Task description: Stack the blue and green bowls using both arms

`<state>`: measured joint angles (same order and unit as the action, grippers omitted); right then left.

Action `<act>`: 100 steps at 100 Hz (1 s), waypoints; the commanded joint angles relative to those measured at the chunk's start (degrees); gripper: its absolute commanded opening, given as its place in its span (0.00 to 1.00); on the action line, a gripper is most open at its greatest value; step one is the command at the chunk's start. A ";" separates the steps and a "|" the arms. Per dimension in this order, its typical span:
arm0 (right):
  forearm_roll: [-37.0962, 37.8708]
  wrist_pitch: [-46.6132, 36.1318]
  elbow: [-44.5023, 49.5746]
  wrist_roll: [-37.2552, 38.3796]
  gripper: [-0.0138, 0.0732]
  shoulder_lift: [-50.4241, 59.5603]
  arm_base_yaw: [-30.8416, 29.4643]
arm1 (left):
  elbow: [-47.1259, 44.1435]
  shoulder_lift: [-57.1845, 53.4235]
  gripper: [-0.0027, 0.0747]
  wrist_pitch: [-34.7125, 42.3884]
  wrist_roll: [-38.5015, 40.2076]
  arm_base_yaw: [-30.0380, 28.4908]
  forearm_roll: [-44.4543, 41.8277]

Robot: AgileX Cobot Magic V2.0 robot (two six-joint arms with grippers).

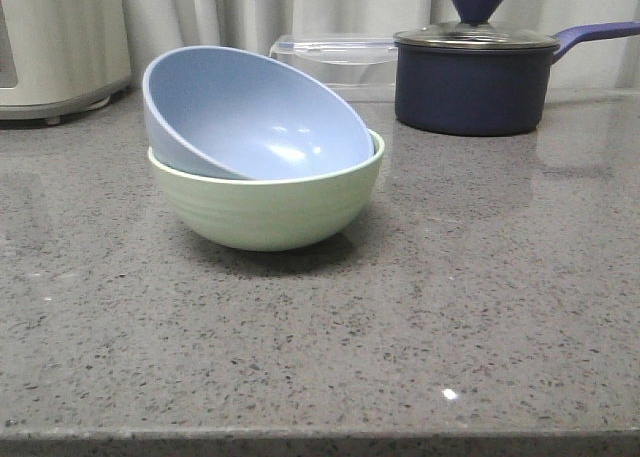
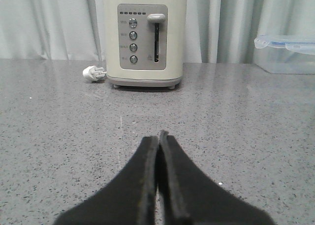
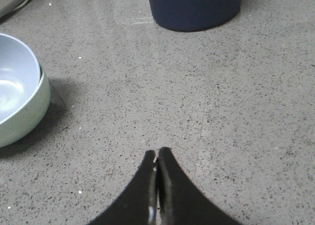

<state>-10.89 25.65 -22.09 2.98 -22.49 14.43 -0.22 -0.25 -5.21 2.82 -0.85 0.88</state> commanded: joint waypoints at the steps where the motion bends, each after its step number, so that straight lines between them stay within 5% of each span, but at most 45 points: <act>1: 0.26 -4.53 -1.52 -0.52 0.08 -0.24 -0.48 | -2.17 -1.93 0.01 4.76 0.59 -0.02 0.01; 52: 0.31 -7.40 0.75 -0.52 0.08 -0.16 -3.23 | -2.17 -1.93 0.01 4.76 0.59 -0.02 0.01; 82: 6.23 -23.12 10.80 -0.33 0.08 3.50 -6.71 | -2.17 -1.93 0.01 4.76 0.59 -0.02 0.01; 100: 13.42 -32.46 18.12 6.34 0.08 7.78 -7.20 | -2.17 -1.93 0.01 4.76 0.59 -0.02 0.01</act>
<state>-1.09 2.40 -5.24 6.05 -16.06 7.89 -0.22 -0.25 -5.12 2.82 -0.85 0.88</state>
